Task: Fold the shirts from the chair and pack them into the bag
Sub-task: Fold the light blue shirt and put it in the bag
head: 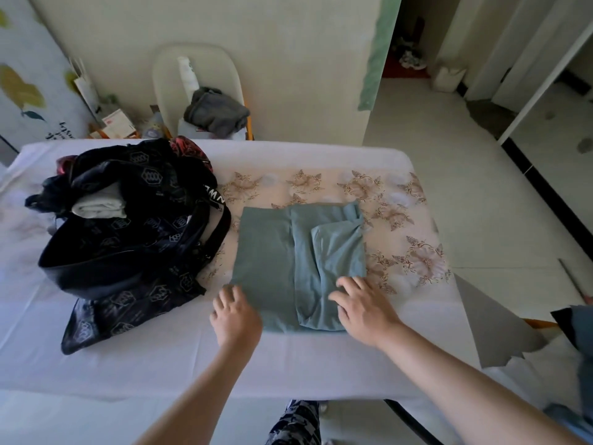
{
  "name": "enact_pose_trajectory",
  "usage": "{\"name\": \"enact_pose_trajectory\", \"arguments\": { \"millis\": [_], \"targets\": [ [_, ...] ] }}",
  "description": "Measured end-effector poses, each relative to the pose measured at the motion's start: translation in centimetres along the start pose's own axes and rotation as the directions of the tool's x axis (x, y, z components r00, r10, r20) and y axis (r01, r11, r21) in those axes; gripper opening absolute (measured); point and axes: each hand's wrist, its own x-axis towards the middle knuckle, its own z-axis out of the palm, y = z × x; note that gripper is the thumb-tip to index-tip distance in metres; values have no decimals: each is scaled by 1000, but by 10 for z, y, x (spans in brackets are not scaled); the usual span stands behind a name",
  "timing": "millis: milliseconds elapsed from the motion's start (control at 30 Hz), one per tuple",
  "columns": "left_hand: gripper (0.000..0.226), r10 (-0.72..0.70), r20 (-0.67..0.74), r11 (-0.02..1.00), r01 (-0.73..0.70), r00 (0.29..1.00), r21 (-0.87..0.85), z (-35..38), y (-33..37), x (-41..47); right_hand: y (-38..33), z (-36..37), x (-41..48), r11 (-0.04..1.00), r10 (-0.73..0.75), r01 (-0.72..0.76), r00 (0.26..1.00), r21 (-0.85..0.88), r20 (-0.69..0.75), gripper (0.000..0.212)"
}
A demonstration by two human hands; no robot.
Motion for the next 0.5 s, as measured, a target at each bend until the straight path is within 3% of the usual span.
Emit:
{"name": "enact_pose_trajectory", "arguments": {
  "millis": [100,167,233,333,400,433,500],
  "targets": [
    [58,-179,98,984,180,979,1,-7,-11,3,-28,15,24,998,25,-34,984,46,174,48],
    [54,-196,150,974,209,969,-82,-11,-11,6,-43,28,30,997,56,-73,928,31,369,59],
    [42,-203,237,946,253,950,-201,-15,-9,15,-52,36,28,996,83,-83,900,-17,428,63],
    [28,-125,338,906,246,933,-345,-30,0,26,-51,37,27,996,80,-87,899,-3,430,62],
    [20,6,320,890,141,947,-433,-48,19,26,-43,31,31,982,49,-121,901,142,430,58],
    [18,83,292,881,67,953,-469,-58,32,25,-39,24,33,933,67,-207,904,296,422,57],
    [15,247,226,863,-108,942,-494,-76,64,22,-28,5,35,649,220,-430,896,627,387,58]
  ]
}}
